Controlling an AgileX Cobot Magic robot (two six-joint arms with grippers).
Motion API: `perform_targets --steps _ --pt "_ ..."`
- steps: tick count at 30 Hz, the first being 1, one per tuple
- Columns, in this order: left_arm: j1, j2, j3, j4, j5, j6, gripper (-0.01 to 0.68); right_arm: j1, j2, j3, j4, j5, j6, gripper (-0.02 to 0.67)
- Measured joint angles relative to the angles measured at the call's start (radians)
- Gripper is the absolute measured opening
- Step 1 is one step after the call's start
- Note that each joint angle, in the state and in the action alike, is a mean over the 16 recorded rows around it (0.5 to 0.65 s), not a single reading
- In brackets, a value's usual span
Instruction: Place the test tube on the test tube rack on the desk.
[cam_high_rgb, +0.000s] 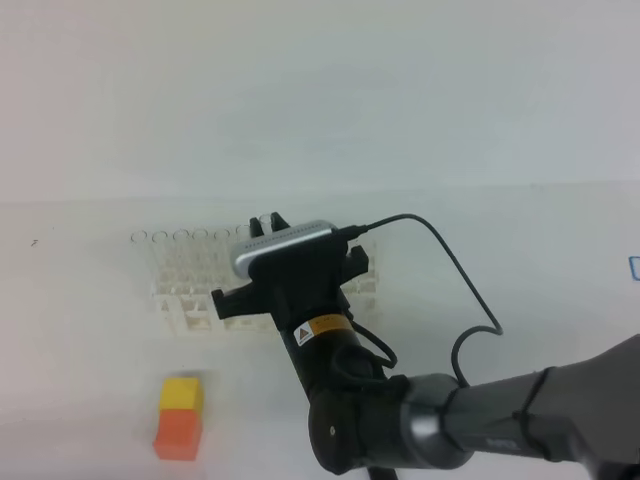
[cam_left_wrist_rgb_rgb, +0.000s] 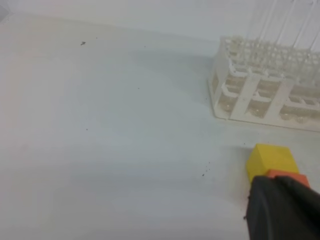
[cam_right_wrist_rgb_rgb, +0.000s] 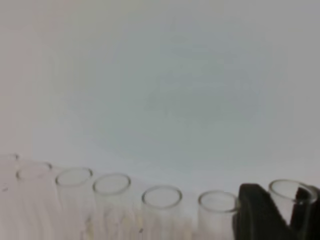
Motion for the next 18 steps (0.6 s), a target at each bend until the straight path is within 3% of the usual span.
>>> perform_targets --steps 18 --pt "0.0 0.0 0.0 0.002 0.0 0.002 -0.001 0.0 0.036 -0.008 -0.012 0.007 -0.006 0.13"
